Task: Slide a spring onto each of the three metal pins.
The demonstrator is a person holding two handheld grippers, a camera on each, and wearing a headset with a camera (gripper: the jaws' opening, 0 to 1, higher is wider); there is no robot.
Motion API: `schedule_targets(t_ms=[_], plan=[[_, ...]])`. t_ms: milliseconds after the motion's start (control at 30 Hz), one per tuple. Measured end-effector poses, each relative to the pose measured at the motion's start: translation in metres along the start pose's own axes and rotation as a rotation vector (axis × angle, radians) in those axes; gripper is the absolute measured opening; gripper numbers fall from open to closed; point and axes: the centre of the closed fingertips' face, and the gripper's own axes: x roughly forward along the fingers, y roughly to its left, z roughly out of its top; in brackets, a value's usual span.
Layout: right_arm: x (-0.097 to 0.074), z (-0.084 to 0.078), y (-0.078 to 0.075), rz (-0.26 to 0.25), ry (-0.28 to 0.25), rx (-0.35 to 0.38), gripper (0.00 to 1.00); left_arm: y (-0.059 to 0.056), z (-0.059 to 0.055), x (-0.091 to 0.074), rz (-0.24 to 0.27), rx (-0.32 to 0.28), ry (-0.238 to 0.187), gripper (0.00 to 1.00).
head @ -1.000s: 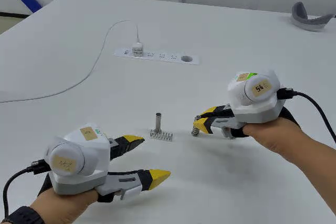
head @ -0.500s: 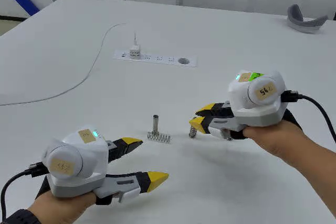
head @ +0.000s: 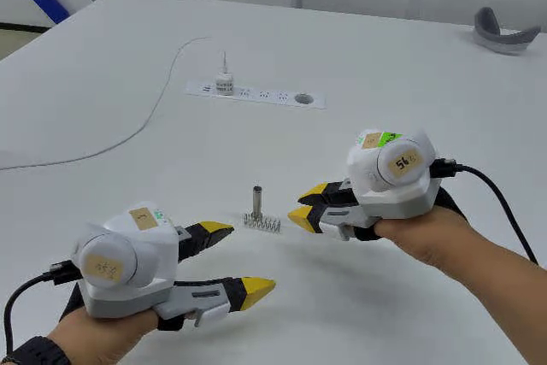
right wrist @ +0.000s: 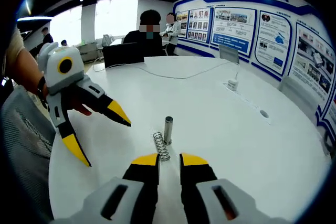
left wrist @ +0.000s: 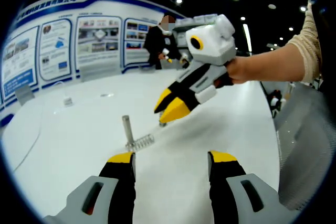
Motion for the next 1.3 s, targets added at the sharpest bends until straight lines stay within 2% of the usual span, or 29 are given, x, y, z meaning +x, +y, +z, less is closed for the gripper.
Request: schedule_targets(t_ms=[367,600,867,1300], plan=[[0.022,-0.013,0.006,0.031,0.033,0.001,0.16,0.005,-0.003,-0.003,0.010,-0.005,0.006,0.56],[0.030,-0.015,0.008,0.042,0.040,-0.028,0.16,0.005,-0.004,-0.004,0.012,-0.007,0.008,0.56],[0.040,-0.018,0.006,0.058,0.050,-0.021,0.16,0.007,-0.004,-0.005,0.015,-0.007,0.010,0.56],[0.042,-0.021,0.014,0.079,0.064,0.005,0.12,0.009,-0.006,-0.007,0.023,-0.010,0.014,0.56]])
